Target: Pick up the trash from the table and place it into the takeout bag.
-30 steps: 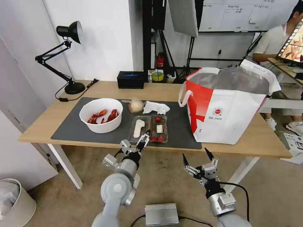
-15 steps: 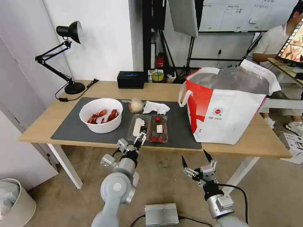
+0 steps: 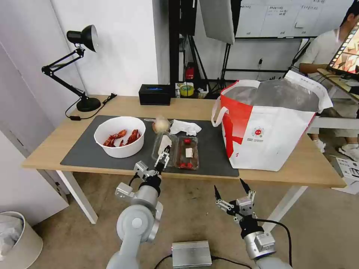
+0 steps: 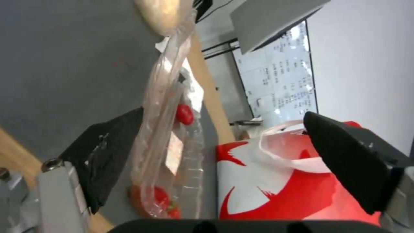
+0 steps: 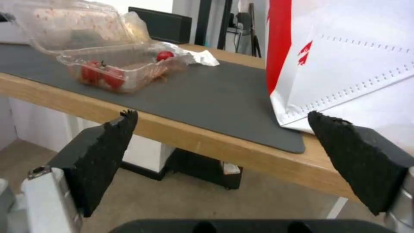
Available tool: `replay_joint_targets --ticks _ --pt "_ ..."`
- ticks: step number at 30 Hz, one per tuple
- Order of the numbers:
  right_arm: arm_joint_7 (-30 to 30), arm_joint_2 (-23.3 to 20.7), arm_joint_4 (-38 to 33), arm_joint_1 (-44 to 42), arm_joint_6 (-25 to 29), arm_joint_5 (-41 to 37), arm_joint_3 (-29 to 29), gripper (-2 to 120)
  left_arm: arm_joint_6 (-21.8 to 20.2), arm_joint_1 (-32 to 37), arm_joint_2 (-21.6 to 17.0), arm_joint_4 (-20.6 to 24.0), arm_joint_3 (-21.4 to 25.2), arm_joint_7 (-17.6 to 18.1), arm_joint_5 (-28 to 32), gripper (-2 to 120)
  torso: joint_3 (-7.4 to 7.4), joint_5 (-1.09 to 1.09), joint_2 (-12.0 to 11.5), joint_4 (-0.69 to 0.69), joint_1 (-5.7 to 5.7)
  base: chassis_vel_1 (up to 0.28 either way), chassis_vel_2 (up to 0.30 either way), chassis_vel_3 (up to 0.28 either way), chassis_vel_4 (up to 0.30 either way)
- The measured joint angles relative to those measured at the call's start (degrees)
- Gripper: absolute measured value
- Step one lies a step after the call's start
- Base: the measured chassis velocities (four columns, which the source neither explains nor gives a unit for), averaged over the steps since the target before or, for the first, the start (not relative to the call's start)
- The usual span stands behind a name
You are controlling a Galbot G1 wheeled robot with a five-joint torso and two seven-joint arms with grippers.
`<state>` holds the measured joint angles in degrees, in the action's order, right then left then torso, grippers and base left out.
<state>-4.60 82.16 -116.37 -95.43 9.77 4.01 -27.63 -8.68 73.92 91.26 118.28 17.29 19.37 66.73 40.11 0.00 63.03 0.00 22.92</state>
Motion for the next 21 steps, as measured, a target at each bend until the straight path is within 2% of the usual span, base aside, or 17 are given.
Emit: replay_joint_targets --ticks 12,21 --pt "0.0 -0.2 -0.2 -0.4 0.0 0.2 -0.1 100 0.2 -2.6 0.0 -2.6 -1.6 -0.8 -0.2 100 0.0 0.0 0.0 0.0 0.0 0.0 0.0 0.0 0.0" --pt "0.1 0.1 -0.4 -0.8 0.1 0.6 -0.2 100 1.1 -2.0 0.0 -1.7 -2.1 -2.3 -0.2 100 0.0 0.0 0.0 0.0 0.0 0.0 0.0 0.0 0.0"
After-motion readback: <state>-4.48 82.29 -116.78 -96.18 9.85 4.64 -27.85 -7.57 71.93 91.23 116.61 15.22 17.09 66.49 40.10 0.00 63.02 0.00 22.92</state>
